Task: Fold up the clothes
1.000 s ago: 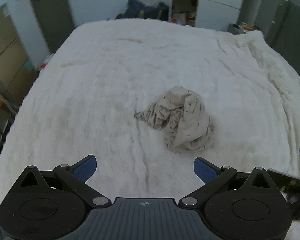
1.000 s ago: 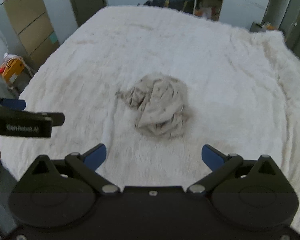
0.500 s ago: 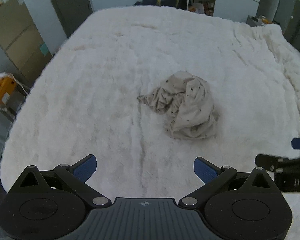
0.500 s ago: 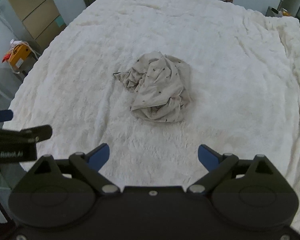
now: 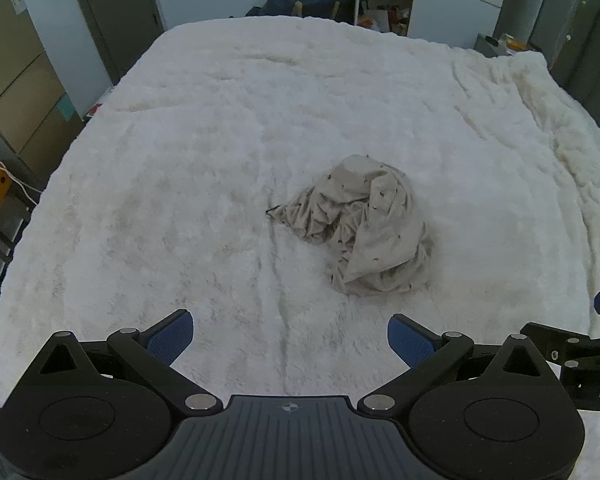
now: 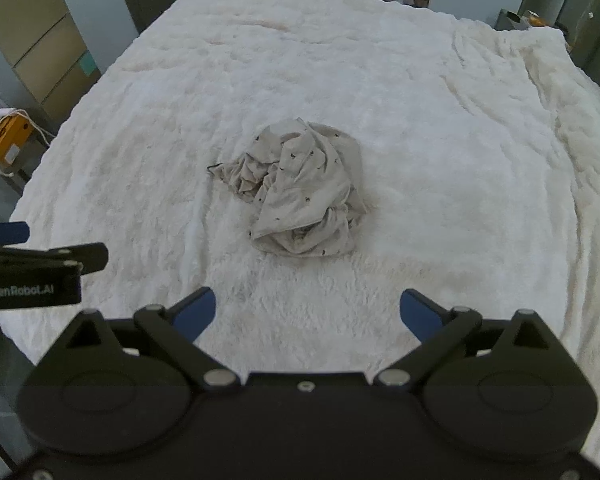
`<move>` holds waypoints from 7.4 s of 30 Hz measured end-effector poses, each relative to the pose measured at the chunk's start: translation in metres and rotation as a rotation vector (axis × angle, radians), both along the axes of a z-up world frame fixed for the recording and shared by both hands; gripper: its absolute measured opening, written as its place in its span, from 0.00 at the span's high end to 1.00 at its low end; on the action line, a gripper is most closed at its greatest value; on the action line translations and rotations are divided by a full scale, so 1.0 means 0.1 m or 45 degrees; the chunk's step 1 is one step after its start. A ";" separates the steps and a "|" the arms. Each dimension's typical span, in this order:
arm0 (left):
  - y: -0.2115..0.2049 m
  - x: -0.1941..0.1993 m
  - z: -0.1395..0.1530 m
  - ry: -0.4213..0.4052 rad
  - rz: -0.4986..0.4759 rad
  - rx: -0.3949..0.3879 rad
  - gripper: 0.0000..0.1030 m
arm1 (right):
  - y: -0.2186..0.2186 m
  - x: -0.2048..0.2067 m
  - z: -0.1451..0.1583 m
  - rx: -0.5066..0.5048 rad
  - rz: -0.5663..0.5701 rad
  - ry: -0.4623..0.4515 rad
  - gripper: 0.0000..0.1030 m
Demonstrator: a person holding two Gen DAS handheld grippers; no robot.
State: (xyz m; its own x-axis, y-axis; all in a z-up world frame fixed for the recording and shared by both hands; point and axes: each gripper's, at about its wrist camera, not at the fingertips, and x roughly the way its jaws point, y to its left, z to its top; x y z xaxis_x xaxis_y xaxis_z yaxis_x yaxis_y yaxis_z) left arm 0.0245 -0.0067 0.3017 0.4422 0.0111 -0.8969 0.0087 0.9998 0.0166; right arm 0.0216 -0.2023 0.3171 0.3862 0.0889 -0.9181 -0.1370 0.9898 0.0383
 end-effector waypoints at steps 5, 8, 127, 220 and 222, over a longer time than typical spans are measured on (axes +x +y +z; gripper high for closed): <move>0.10 -0.04 -0.14 0.018 -0.010 -0.019 0.00 | 0.02 0.06 -0.14 -0.023 -0.027 0.002 0.04; 0.28 -0.12 -0.25 0.034 0.023 -0.026 0.00 | 0.05 0.15 -0.30 -0.037 -0.013 -0.013 0.04; -0.45 0.40 2.96 -0.929 -0.655 -0.029 0.99 | -0.50 0.12 1.92 0.560 0.539 -0.808 0.34; -0.35 0.45 -2.18 0.011 -0.141 0.073 0.99 | -0.87 1.09 -2.69 -0.321 0.766 -0.094 1.00; -0.16 0.35 -1.79 -0.082 -0.062 0.097 0.99 | -0.97 0.95 -2.42 -0.276 0.718 -0.178 1.00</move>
